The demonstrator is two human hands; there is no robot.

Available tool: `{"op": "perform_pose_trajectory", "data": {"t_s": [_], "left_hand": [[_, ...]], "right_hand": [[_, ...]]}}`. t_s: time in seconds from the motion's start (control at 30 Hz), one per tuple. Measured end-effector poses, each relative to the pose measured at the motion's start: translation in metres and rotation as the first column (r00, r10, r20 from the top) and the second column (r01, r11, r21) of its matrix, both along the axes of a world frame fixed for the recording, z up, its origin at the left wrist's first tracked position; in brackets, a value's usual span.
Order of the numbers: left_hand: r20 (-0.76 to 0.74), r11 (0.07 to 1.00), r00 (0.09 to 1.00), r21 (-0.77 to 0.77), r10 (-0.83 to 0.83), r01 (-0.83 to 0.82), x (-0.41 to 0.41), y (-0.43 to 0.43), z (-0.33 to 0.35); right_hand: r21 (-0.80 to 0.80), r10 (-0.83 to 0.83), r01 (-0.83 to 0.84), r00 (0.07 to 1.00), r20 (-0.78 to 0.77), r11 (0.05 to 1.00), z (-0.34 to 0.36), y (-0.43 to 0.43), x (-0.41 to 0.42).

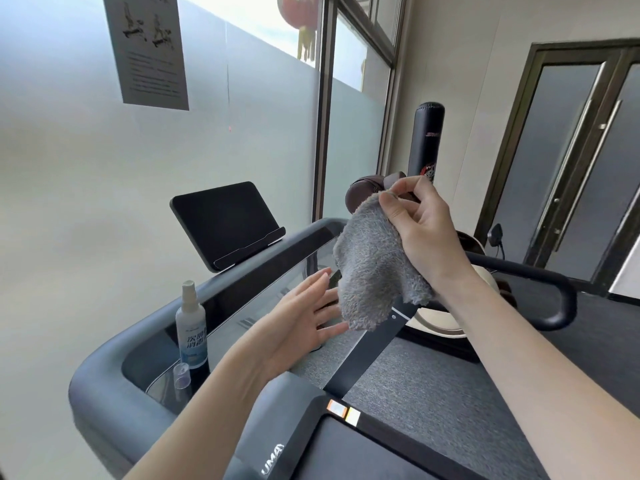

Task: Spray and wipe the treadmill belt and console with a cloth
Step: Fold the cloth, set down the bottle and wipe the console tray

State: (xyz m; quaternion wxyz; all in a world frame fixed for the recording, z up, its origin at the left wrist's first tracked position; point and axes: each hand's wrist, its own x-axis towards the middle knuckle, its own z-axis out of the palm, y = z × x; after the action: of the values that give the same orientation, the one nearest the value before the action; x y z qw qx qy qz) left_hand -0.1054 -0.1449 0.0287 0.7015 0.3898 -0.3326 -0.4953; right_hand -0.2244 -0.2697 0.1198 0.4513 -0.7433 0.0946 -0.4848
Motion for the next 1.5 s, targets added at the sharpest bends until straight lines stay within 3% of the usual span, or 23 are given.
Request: {"op": "perform_pose_trajectory", "data": {"t_s": [0.1,0.23,0.33,0.47,0.57,0.7,0.77,0.83,0.93,1.0,1.07,1.13,1.23,1.3,1.4,1.5], "left_hand": [[0.156,0.996,0.985,0.041,0.07,-0.077,-0.003,-0.005,0.02],[0.091,0.985,0.981,0.002,0.17,-0.17,-0.005,-0.007,0.041],[0.238,0.938,0.908,-0.045,0.344,-0.344,-0.001,-0.006,0.044],[0.434,0.866,0.759,-0.116,0.485,-0.487,0.0,-0.007,0.054],[0.517,0.874,0.722,-0.119,0.459,-0.47,-0.004,-0.007,0.059],[0.545,0.881,0.707,-0.144,0.45,-0.45,-0.005,-0.005,0.059],[0.545,0.857,0.679,-0.167,0.492,-0.487,0.0,-0.002,0.058],[0.528,0.821,0.65,-0.183,0.546,-0.541,0.008,0.001,0.054],[0.478,0.788,0.647,-0.184,0.594,-0.587,0.013,0.003,0.047],[0.462,0.795,0.666,-0.167,0.585,-0.583,0.013,0.005,0.045],[0.477,0.819,0.686,-0.145,0.549,-0.555,0.014,0.007,0.047],[0.499,0.846,0.704,-0.127,0.506,-0.518,0.017,0.009,0.049],[0.534,0.876,0.717,-0.103,0.448,-0.471,0.019,0.012,0.052],[0.529,0.884,0.73,-0.093,0.433,-0.458,0.019,0.014,0.052],[0.343,0.869,0.809,-0.044,0.477,-0.493,0.02,0.013,0.043],[-0.097,0.891,0.885,0.062,0.454,-0.45,0.02,0.008,0.022]], "right_hand": [[0.03,0.126,-0.124,0.991,-0.051,0.992,-0.001,0.007,0.002],[0.081,0.1,-0.096,0.994,-0.04,0.992,-0.007,0.007,0.001],[0.277,0.114,-0.096,0.992,-0.052,0.956,-0.023,-0.002,-0.003],[0.581,0.376,-0.291,0.926,-0.028,0.76,-0.061,-0.01,-0.011],[0.687,0.52,-0.379,0.854,0.002,0.62,-0.084,-0.004,-0.011],[0.728,0.553,-0.474,0.818,0.156,0.496,-0.099,0.008,-0.004],[0.696,0.486,-0.46,0.855,0.18,0.552,-0.102,0.008,-0.001],[0.639,0.357,-0.344,0.927,0.115,0.688,-0.097,0.005,-0.001],[0.434,0.19,-0.169,0.982,-0.005,0.885,-0.085,0.0,-0.001],[0.323,0.168,-0.132,0.982,-0.088,0.937,-0.077,-0.004,-0.001],[0.287,0.231,-0.161,0.945,-0.232,0.944,-0.072,-0.009,0.0],[0.376,0.358,-0.226,0.874,-0.33,0.899,-0.071,-0.012,0.002],[0.551,0.528,-0.341,0.82,-0.221,0.761,-0.074,-0.008,0.008],[0.559,0.531,-0.37,0.834,-0.154,0.742,-0.08,-0.003,0.015],[0.482,0.314,-0.251,0.948,-0.052,0.839,-0.08,0.005,0.025],[0.38,0.227,-0.219,0.974,0.026,0.899,-0.069,0.009,0.032]]}}
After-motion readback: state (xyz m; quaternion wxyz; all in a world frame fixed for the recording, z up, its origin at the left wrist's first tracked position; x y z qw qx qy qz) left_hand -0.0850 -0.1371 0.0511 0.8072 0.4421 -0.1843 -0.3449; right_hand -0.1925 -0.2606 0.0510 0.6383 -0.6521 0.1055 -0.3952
